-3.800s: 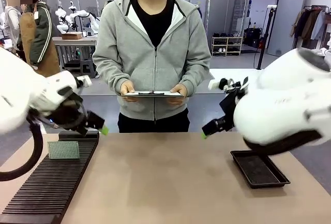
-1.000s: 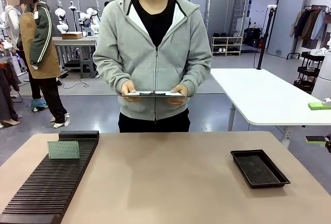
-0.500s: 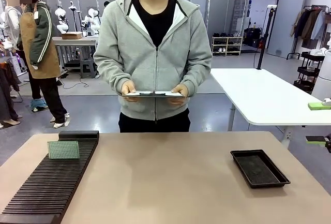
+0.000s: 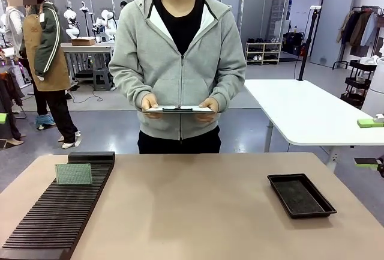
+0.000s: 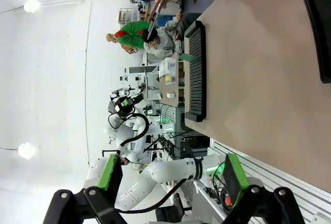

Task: Inspect the PCB.
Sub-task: Pick up the Blank PCB and present it to the human.

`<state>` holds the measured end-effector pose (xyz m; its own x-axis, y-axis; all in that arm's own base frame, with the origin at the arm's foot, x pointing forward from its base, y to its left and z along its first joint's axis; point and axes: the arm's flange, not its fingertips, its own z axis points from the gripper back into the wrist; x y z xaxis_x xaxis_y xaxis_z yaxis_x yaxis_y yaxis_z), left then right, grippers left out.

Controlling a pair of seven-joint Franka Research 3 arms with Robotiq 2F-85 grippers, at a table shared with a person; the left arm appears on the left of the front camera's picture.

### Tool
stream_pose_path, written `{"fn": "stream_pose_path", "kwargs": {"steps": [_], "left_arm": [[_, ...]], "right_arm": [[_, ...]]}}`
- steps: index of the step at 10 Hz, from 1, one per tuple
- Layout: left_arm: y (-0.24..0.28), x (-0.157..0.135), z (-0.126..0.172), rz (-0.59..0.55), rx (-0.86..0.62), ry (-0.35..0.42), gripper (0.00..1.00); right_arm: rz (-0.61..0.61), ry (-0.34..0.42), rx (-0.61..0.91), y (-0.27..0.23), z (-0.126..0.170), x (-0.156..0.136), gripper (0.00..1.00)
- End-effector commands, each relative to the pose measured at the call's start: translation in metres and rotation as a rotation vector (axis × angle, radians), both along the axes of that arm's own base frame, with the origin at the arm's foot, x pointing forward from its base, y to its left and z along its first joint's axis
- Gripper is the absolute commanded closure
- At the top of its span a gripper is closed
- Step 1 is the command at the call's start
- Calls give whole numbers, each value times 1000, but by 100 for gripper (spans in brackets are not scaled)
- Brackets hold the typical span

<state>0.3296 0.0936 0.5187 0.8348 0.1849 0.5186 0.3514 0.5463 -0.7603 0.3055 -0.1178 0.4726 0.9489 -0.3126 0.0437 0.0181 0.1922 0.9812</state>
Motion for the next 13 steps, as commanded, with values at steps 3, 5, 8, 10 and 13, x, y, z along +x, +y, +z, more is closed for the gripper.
{"fn": "stream_pose_path", "kwargs": {"steps": [3,5,8,10,13], "left_arm": [[-30,69,67,-245,609,-184,0],[-50,103,69,-449,822,-195,0],[-65,143,46,-550,990,-163,0],[-68,143,36,-567,995,-169,0],[-71,146,31,-568,994,-132,0]], "right_arm": [[3,-10,2,0,2,-1,0],[3,-10,2,0,2,-1,0],[3,-10,2,0,2,-1,0],[3,-10,2,0,2,-1,0],[3,-10,2,0,2,-1,0]]}}
